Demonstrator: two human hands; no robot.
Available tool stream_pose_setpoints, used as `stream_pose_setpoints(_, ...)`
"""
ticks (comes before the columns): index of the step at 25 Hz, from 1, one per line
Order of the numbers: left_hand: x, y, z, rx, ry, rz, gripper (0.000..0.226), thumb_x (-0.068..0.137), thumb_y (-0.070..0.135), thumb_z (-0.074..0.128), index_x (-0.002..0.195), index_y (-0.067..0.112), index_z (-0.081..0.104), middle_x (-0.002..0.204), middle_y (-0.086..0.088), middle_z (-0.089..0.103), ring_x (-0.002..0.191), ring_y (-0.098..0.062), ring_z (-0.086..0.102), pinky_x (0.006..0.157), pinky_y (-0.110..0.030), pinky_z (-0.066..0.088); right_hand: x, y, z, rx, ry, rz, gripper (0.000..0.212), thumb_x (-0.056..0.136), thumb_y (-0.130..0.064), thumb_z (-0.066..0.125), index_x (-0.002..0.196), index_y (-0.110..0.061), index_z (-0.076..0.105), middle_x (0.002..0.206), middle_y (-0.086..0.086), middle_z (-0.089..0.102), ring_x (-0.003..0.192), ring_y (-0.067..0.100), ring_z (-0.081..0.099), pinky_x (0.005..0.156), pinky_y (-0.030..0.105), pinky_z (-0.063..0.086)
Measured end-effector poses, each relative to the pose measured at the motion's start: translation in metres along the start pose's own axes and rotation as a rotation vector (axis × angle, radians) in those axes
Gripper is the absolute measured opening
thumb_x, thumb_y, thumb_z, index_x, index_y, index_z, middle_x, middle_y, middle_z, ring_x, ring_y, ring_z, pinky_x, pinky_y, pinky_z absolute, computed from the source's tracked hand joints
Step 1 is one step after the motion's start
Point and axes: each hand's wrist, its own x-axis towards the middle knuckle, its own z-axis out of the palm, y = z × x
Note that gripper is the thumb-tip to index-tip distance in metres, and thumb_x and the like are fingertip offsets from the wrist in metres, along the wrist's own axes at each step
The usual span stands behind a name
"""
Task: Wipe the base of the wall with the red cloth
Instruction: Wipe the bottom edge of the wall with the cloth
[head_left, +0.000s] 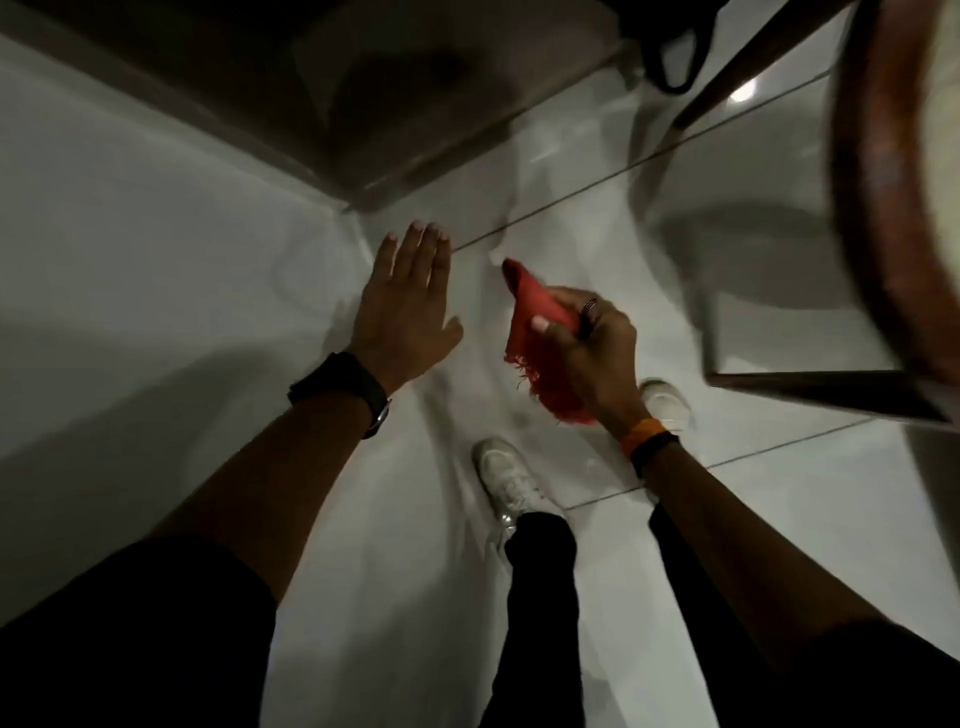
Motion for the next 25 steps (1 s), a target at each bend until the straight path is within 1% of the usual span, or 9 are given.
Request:
stream_pose_setpoints(3, 0.001, -0.041, 0.08, 0.114, -0.179, -0.044, 0.093, 0.1, 0.055, 0.044, 0.161, -0.001, 0.003, 0.17, -0.02, 0.003, 0.159, -0.034, 0.003, 0.129, -0.051, 0.006, 0.015, 0.079, 0.091, 0.019, -0.159, 0.194, 0.027, 0.095, -0.004, 0.073, 0.121, 0.002, 0.07, 0.119, 0.026, 0.074, 0.102, 0.035, 0.073, 0.09, 0.038, 0.064)
stream_pose_setpoints(6, 0.013, -0.054, 0.153, 0.193, -0.353, -0.021, 0.098, 0.098, 0.062, 0.045, 0.162, 0.001, 0.005, 0.17, -0.018, 0.005, 0.159, -0.033, 0.005, 0.129, -0.051, 0.006, 0.02, 0.153, 0.175, 0.092, -0.296, 0.384, 0.02, 0.1, -0.007, 0.067, 0.119, -0.003, 0.066, 0.119, 0.028, 0.073, 0.1, 0.049, 0.073, 0.086, 0.06, 0.063)
stream_pose_setpoints(8, 0.031, -0.055, 0.197, 0.26, -0.488, -0.019, 0.103, 0.095, 0.069, 0.044, 0.162, 0.002, 0.004, 0.17, -0.017, 0.004, 0.159, -0.033, 0.004, 0.128, -0.053, 0.005, 0.022, 0.199, 0.227, 0.116, -0.354, 0.46, 0.022, 0.102, -0.009, 0.063, 0.124, -0.004, 0.064, 0.124, 0.025, 0.072, 0.107, 0.047, 0.072, 0.093, 0.062, 0.06)
stream_pose_setpoints(12, 0.068, -0.049, 0.255, 0.383, -0.72, -0.039, 0.113, 0.089, 0.078, 0.042, 0.163, 0.002, 0.003, 0.17, -0.02, 0.002, 0.159, -0.035, 0.002, 0.126, -0.057, 0.0, 0.013, 0.266, 0.301, 0.011, -0.463, 0.445, 0.047, 0.105, -0.02, 0.057, 0.152, -0.019, 0.051, 0.144, 0.012, 0.065, 0.13, 0.033, 0.062, 0.109, 0.039, 0.047)
stream_pose_setpoints(14, 0.075, -0.046, 0.269, 0.461, -0.784, 0.017, 0.113, 0.089, 0.081, 0.04, 0.163, 0.003, 0.003, 0.17, -0.02, -0.001, 0.159, -0.035, -0.001, 0.126, -0.058, -0.002, 0.001, 0.283, 0.323, -0.035, -0.469, 0.461, 0.059, 0.106, -0.041, 0.049, 0.162, -0.034, 0.032, 0.163, 0.002, 0.048, 0.148, 0.027, 0.046, 0.124, 0.048, 0.03)
stream_pose_setpoints(16, 0.083, -0.051, 0.277, 0.514, -0.843, 0.045, 0.112, 0.088, 0.083, 0.039, 0.163, 0.008, 0.005, 0.17, -0.019, -0.001, 0.159, -0.036, -0.002, 0.125, -0.059, -0.002, 0.017, 0.283, 0.353, -0.044, -0.465, 0.375, 0.065, 0.105, -0.054, 0.039, 0.164, -0.037, 0.02, 0.171, -0.001, 0.033, 0.157, 0.024, 0.03, 0.13, 0.053, 0.017)
stream_pose_setpoints(20, 0.099, -0.052, 0.283, 0.575, -0.885, 0.051, 0.112, 0.086, 0.083, 0.043, 0.163, 0.012, 0.003, 0.17, -0.019, -0.001, 0.159, -0.037, -0.001, 0.124, -0.061, 0.0, 0.093, 0.26, 0.402, 0.076, -0.419, 0.171, 0.057, 0.11, -0.049, 0.03, 0.165, -0.036, 0.018, 0.172, 0.001, 0.03, 0.158, 0.025, 0.03, 0.131, 0.052, 0.019)
stream_pose_setpoints(23, 0.103, -0.045, 0.292, 0.62, -0.916, 0.063, 0.097, 0.097, 0.073, 0.033, 0.163, 0.01, 0.003, 0.169, -0.022, -0.002, 0.158, -0.04, -0.002, 0.125, -0.061, 0.002, 0.074, 0.286, 0.403, 0.103, -0.393, 0.341, 0.056, 0.111, -0.051, 0.031, 0.164, -0.037, 0.02, 0.169, 0.007, 0.037, 0.15, 0.033, 0.043, 0.126, 0.049, 0.032)
stream_pose_setpoints(25, 0.105, -0.048, 0.29, 0.639, -0.937, 0.036, 0.091, 0.101, 0.068, 0.029, 0.164, 0.008, 0.001, 0.169, -0.023, -0.002, 0.158, -0.041, -0.003, 0.126, -0.059, 0.003, 0.039, 0.292, 0.394, 0.071, -0.386, 0.422, 0.063, 0.104, -0.057, 0.031, 0.163, -0.037, 0.023, 0.169, 0.006, 0.038, 0.151, 0.032, 0.042, 0.126, 0.046, 0.03)
